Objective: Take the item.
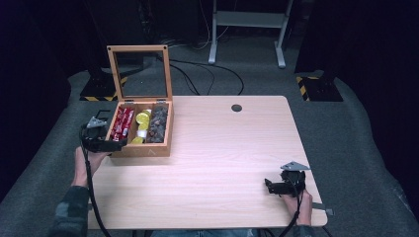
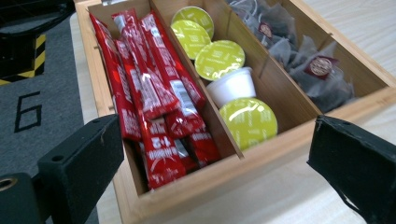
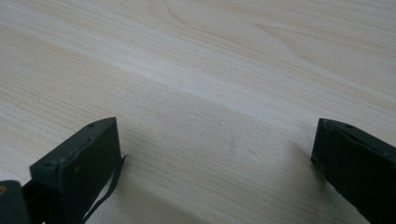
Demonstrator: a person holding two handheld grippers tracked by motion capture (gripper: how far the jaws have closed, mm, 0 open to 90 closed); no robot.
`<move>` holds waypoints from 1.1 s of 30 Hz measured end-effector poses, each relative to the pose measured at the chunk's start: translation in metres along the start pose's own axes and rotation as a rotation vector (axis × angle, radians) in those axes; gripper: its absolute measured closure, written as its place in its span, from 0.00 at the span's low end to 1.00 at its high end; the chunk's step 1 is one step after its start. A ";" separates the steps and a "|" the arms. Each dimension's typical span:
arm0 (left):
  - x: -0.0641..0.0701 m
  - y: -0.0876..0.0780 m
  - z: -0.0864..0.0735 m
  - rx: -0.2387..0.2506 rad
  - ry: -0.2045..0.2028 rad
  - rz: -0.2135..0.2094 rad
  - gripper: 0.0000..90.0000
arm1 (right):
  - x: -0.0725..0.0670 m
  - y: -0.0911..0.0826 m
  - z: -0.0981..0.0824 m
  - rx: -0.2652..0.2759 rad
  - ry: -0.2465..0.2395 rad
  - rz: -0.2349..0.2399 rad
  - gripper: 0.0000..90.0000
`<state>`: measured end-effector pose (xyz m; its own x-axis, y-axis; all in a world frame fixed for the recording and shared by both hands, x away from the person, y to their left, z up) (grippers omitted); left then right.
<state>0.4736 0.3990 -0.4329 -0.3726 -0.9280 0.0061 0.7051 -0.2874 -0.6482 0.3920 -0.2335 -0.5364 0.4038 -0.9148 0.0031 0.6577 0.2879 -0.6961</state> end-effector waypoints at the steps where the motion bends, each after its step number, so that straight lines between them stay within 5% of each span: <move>1: -0.002 0.003 0.005 0.005 -0.004 0.006 0.03 | 0.000 0.000 0.000 -0.001 0.003 0.000 0.01; 7: -0.010 0.010 0.019 0.011 0.003 0.031 0.21 | 0.000 0.000 0.000 0.001 -0.004 0.001 0.01; 12: -0.018 0.025 0.029 -0.010 -0.037 0.073 0.34 | 0.000 0.000 0.000 -0.001 -0.005 0.003 0.01; 20: -0.022 0.046 0.031 -0.070 -0.065 0.118 0.48 | 0.000 0.000 0.000 0.001 -0.006 0.004 0.01; 33: -0.020 0.062 0.031 -0.132 -0.048 0.195 0.72 | 0.001 0.000 0.000 0.003 -0.015 0.006 0.02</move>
<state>0.5430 0.3925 -0.4497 -0.2058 -0.9740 -0.0948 0.6745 -0.0711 -0.7348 0.3918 -0.2345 -0.5365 0.4170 -0.9089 0.0099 0.6571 0.2939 -0.6942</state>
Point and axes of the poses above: each handheld gripper's, and its own axes: y roughly forward along the jaws, z roughly out of its top, x roughly to its right, the point moved 1 cm from there along y, roughly forward along the jaws
